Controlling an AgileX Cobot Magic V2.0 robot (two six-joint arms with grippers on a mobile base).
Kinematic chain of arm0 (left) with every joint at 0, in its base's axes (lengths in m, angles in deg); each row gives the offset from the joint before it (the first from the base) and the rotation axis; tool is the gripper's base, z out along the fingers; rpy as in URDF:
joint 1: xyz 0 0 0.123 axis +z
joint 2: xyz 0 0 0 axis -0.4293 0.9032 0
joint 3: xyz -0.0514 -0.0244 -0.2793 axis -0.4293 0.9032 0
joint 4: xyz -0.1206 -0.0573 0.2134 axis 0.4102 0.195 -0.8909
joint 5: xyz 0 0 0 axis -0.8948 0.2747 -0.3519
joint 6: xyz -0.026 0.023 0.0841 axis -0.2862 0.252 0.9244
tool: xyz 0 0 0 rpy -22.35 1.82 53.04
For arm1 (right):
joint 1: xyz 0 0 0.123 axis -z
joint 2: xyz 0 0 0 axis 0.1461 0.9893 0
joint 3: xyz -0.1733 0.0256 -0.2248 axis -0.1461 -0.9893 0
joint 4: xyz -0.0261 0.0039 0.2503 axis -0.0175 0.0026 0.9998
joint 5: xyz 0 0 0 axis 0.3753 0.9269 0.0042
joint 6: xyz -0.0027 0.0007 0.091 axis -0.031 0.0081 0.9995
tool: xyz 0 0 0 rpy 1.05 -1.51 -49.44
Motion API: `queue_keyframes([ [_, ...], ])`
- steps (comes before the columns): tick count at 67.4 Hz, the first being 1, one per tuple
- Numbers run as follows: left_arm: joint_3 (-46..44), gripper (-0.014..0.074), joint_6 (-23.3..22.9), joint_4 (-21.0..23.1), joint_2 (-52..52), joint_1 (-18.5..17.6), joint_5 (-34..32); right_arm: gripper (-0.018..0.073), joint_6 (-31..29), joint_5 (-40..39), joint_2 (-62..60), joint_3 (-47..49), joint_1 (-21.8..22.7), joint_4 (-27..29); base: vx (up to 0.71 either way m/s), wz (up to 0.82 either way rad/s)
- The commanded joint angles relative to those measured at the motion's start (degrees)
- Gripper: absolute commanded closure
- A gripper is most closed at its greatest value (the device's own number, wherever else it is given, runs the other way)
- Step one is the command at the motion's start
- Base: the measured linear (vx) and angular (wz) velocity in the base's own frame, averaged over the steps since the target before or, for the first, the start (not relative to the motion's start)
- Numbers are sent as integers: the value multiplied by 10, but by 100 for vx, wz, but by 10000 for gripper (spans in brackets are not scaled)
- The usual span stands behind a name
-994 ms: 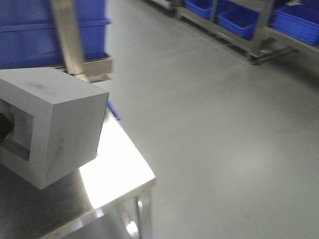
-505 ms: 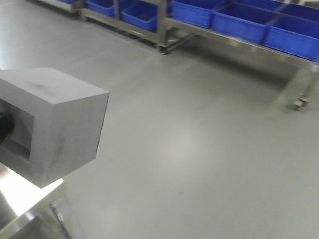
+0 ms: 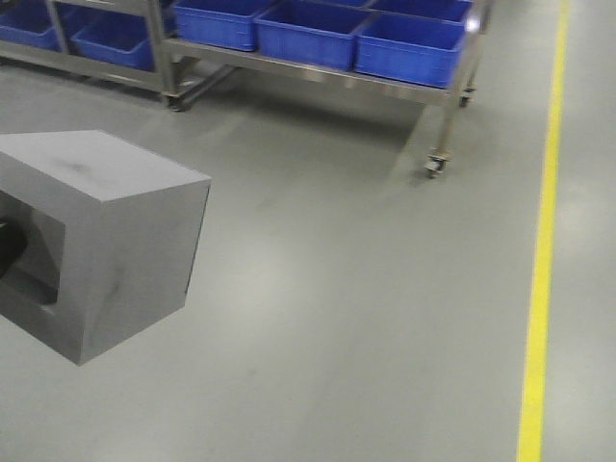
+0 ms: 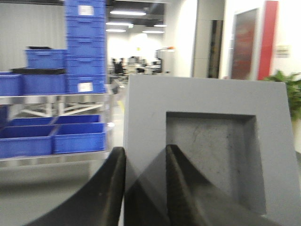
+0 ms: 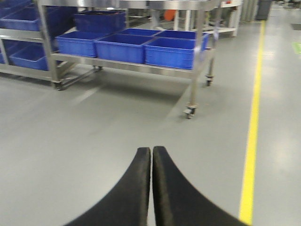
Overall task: Sort gray base to blue bin
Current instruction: 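Drive the base away from the table holding the block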
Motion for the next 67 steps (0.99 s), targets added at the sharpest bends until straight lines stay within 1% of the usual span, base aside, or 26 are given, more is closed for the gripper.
queue_keyframes([
  [1,-19,604,-3,4,3,-2,-58,564,-6,-41,10,-1,1,-4,2,-52],
  [40,-19,603,-3,4,3,-2,-58,564,-6,-41,10,-1,1,-4,3,-50],
  [67,-19,603,-3,4,3,-2,-58,564,-6,-41,10,-1,1,-4,3,-27],
])
